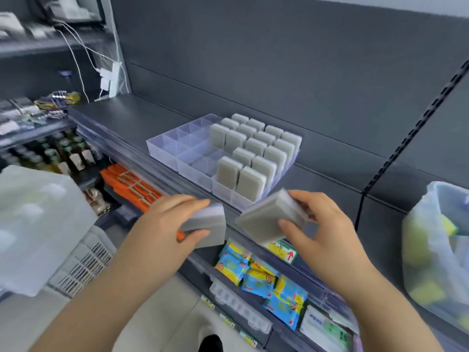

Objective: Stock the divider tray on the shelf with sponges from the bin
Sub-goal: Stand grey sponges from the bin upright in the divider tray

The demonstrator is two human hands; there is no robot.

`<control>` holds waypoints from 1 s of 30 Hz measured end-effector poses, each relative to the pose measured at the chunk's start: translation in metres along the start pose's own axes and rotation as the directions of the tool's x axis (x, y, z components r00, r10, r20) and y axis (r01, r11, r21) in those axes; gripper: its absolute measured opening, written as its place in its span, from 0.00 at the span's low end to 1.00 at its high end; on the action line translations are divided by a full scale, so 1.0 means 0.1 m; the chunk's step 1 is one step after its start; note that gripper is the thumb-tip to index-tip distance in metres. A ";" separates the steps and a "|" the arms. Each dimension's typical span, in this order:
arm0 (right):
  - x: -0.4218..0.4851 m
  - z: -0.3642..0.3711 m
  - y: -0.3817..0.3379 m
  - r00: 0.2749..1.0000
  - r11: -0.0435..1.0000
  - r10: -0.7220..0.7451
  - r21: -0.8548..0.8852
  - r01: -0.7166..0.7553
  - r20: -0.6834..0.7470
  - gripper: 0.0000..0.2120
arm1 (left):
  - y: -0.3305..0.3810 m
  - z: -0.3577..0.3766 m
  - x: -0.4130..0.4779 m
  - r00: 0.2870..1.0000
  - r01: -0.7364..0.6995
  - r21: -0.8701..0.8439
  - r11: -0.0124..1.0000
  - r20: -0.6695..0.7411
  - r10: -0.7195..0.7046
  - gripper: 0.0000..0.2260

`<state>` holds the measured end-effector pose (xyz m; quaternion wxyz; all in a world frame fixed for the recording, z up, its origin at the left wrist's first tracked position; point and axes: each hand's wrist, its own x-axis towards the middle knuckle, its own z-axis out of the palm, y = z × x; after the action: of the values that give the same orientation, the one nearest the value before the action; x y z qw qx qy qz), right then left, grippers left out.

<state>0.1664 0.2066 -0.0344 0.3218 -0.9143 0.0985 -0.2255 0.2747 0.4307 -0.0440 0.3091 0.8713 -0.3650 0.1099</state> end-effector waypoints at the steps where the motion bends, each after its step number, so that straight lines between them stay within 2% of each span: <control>1: 0.13 0.04 -0.01 1.000 1.000 -0.002 0.014 0.002 -0.027 0.18 | -0.09 -0.02 0.08 1.000 0.003 -0.007 1.000 -0.010 -0.003 0.19; 6: 0.90 0.21 -0.01 0.994 0.992 0.029 0.125 -0.016 -0.102 0.20 | -0.57 -0.11 0.72 0.998 0.052 -0.022 0.998 -0.033 -0.053 0.20; 9: 1.40 0.25 0.01 0.991 0.987 0.032 0.162 -0.011 -0.130 0.18 | -0.78 -0.17 1.22 0.999 0.024 -0.004 1.000 -0.045 -0.025 0.19; 15: 2.20 0.43 0.11 0.993 0.990 0.028 0.140 -0.011 -0.118 0.18 | -1.18 -0.09 1.90 0.993 0.038 -0.019 0.999 -0.108 -0.040 0.20; 18: 2.39 0.55 0.15 0.998 0.994 0.058 0.090 -0.055 -0.036 0.22 | -1.38 0.02 2.09 0.995 0.055 -0.055 0.997 -0.085 -0.059 0.20; 22: 2.55 0.73 0.12 0.990 0.989 0.128 -0.075 -0.124 0.057 0.27 | -1.66 0.13 2.41 0.999 0.035 -0.125 0.992 -0.032 -0.039 0.20; 26: 2.66 0.90 -0.02 0.987 0.972 0.163 -0.170 -0.160 0.005 0.25 | -1.95 0.19 2.74 0.999 -0.035 -0.210 0.977 0.021 0.040 0.19; 30: 2.71 1.09 -0.17 0.955 0.913 0.282 -0.281 -0.297 -0.092 0.23 | -2.24 0.24 3.05 0.977 -0.117 -0.284 0.952 0.139 0.161 0.20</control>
<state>0.4571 0.1914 -0.0044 0.2109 -0.9210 0.2728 -0.1810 0.6478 0.3644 -0.0387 0.3878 0.7982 -0.4609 0.0093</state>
